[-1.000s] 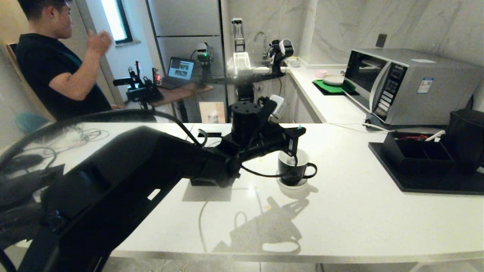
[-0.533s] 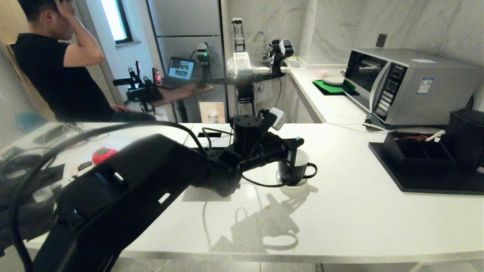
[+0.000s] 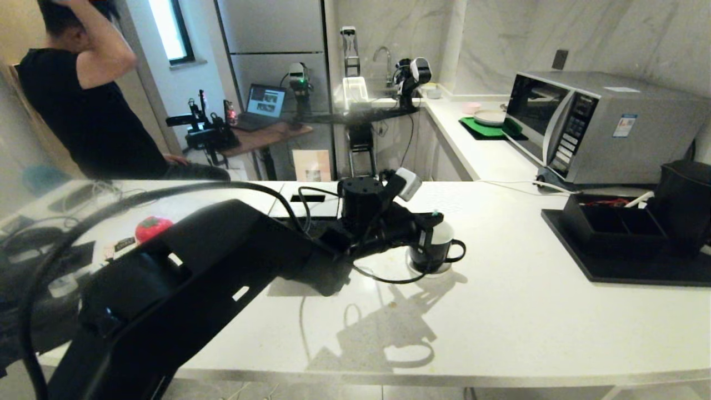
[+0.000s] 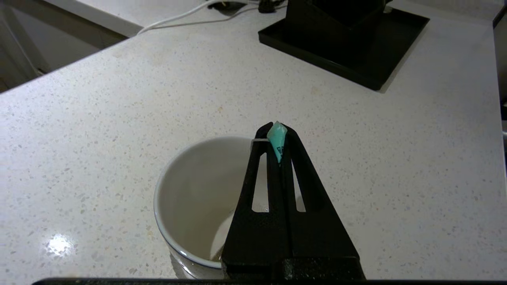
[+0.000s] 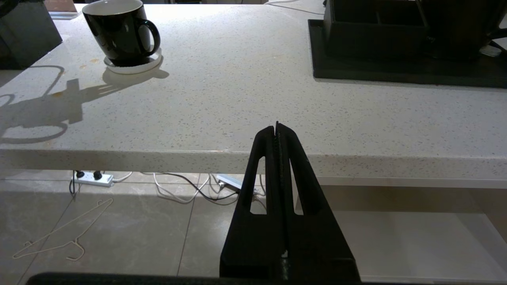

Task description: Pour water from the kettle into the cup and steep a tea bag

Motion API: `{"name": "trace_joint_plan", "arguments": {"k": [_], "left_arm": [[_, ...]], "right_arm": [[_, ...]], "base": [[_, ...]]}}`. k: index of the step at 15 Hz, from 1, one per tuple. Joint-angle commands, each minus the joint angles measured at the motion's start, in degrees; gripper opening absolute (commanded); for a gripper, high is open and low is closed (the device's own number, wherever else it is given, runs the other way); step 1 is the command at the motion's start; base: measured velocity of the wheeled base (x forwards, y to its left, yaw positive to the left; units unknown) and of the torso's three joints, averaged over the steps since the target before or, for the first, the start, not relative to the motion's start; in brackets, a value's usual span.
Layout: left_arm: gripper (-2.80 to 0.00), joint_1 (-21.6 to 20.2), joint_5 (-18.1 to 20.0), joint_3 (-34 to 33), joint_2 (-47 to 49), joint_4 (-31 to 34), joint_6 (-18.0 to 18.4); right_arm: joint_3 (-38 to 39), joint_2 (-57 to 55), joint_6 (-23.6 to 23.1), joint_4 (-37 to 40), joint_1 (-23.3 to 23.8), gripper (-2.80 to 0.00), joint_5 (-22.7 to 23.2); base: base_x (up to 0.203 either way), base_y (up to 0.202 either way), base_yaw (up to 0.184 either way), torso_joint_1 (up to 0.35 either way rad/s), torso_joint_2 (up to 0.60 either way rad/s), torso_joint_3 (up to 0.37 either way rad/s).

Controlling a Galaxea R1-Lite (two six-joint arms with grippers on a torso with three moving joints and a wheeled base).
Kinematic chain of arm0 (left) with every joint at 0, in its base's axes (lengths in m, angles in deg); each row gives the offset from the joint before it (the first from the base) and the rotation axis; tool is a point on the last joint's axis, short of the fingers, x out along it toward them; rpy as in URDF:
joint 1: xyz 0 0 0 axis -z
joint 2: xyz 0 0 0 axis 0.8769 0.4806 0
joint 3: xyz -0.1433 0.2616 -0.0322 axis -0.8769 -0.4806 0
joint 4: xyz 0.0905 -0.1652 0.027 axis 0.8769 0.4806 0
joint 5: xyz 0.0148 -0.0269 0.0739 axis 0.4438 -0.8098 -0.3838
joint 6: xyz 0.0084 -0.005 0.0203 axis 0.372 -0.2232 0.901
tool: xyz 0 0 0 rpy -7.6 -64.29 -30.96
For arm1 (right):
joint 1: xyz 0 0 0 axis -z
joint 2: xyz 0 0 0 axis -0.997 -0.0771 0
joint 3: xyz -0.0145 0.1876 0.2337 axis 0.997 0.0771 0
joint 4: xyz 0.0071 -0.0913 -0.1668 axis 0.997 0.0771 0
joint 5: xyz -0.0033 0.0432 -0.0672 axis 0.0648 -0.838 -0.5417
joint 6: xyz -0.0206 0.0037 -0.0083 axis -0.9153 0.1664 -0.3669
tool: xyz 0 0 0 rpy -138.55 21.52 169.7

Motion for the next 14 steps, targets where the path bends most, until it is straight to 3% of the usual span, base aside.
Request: {"name": "trace_joint_plan", "arguments": {"k": [1, 4, 10, 14], "left_arm": [[-2.8, 0.01, 0.16, 0.39, -1.67, -0.33, -0.06], [-2.8, 0.01, 0.16, 1.05, -4.2, -0.38, 0.03], [-2.8, 0.01, 0.33, 8.9, -5.15, -0.3, -0.31], [-2.8, 0.01, 0.32, 9.19, -5.41, -0.29, -0.32]], "right_arm": [[0.0, 0.0, -0.06, 0.02, -0.02, -2.8, 0.0], [0.0, 0.0, -0.06, 0.02, -0.02, -2.8, 0.0], [0.0, 0.0, -0.06, 0.02, -0.02, -2.8, 0.0], [0.0, 0.0, -0.06, 0.02, -0.02, -2.8, 0.0]], "base": [[0.0, 0.0, 0.0, 0.0, 0.0, 0.0], [0.0, 0.0, 0.0, 0.0, 0.0, 0.0], [0.0, 0.0, 0.0, 0.0, 0.0, 0.0], [0.0, 0.0, 0.0, 0.0, 0.0, 0.0]]}}
